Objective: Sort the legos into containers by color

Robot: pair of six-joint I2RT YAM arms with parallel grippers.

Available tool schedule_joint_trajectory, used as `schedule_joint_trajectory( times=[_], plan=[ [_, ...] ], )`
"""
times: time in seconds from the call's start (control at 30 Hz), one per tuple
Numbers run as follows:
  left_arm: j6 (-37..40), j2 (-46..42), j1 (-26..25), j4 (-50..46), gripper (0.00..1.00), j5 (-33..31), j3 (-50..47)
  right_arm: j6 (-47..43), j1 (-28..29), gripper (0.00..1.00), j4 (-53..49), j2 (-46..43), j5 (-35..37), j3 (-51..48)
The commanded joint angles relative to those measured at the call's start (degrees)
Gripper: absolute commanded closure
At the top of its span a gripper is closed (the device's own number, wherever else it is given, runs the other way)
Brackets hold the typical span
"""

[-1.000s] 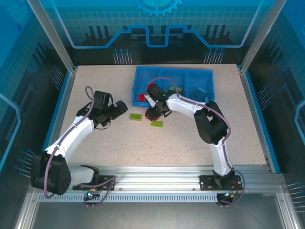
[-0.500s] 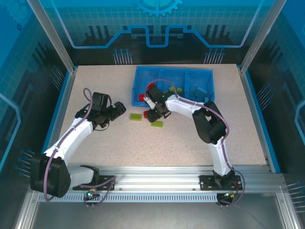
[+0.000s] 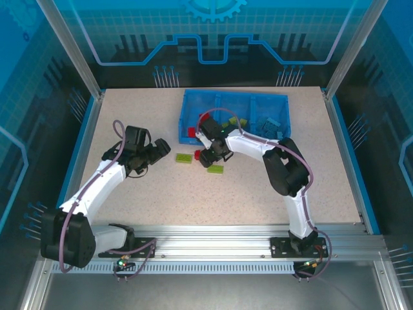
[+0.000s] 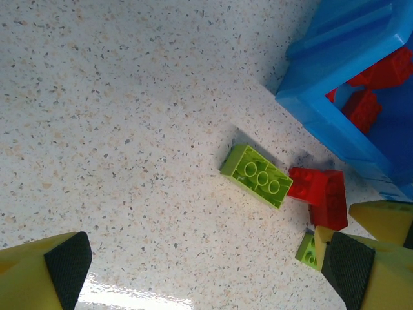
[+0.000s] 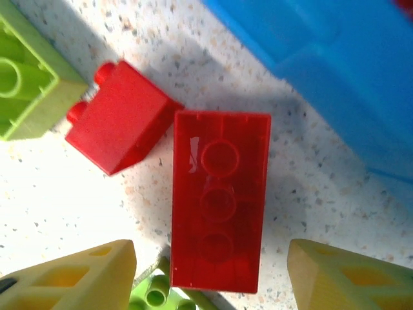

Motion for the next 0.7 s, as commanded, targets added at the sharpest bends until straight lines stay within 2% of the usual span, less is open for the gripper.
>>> schedule_joint_trajectory(
  times=[0.0,0.37,0.57,0.67],
  plan=[
    [-1.2,-1.6,0.6,-0.3,0.01,0.1,-1.6,-1.7,0.0,0.37,-1.8,3.0,0.4,3.7],
    [-1.4,-1.3,0.6,0.3,0.01,0.1,-1.9,-3.8,0.1,0.44,-4.4,5.8,1.2,4.9],
    [-1.6,-1.3,0.6,0.4,0.01,0.1,-2.2,-2.8,0.7,0.68,-3.5,3.0,1.5,4.0],
    [-1.8,-1.3,0.6,0.6,0.01,0.4,-2.5,-2.2,1.4,0.73,-3.4,0.1,0.3,3.7]
  ],
)
